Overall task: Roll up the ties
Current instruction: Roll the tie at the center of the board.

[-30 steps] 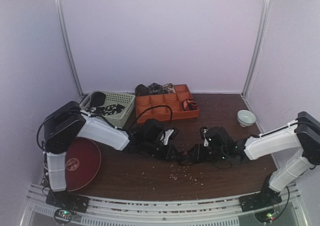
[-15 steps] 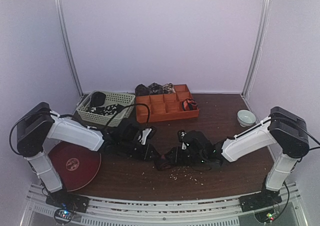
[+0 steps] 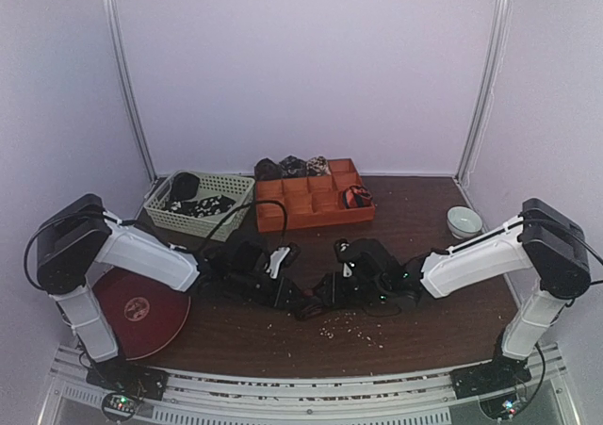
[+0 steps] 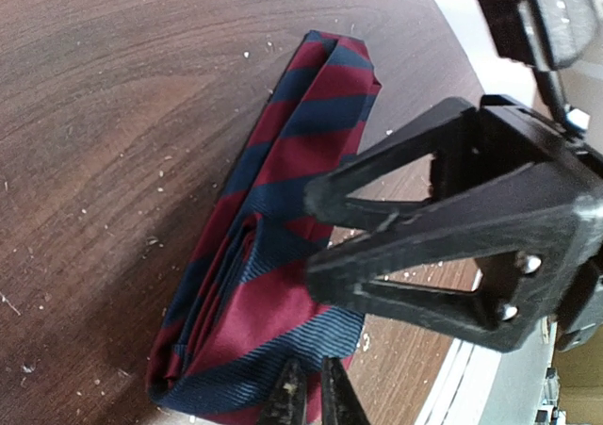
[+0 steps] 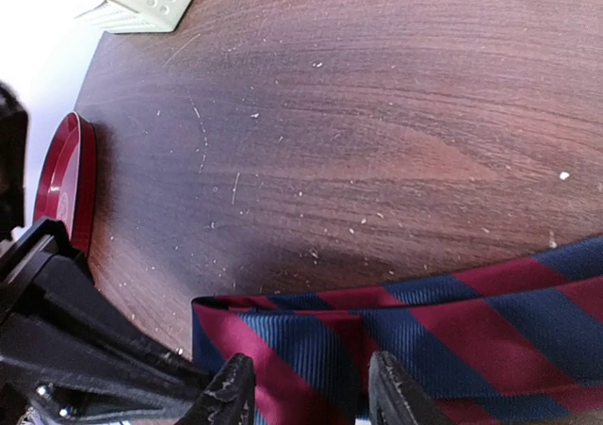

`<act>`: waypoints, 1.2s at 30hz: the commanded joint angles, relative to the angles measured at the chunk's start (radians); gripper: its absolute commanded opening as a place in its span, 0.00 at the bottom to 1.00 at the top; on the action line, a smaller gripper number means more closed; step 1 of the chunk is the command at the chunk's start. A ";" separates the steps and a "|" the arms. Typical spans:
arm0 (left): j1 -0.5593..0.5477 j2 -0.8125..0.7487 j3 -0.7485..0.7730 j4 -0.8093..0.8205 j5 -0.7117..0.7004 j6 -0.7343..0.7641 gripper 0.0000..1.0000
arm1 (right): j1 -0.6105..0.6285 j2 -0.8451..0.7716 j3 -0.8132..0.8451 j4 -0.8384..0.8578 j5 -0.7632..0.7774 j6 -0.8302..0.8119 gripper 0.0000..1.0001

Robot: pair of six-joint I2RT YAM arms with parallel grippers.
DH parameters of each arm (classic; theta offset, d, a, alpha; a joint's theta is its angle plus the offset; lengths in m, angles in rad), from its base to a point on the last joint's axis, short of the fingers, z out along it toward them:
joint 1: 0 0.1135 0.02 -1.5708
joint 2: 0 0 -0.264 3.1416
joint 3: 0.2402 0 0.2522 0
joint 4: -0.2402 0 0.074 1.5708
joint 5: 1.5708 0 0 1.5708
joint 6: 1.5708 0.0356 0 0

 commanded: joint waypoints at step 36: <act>-0.017 -0.006 -0.158 0.131 -0.067 -0.131 0.00 | 0.003 0.086 -0.063 0.121 -0.053 -0.026 0.22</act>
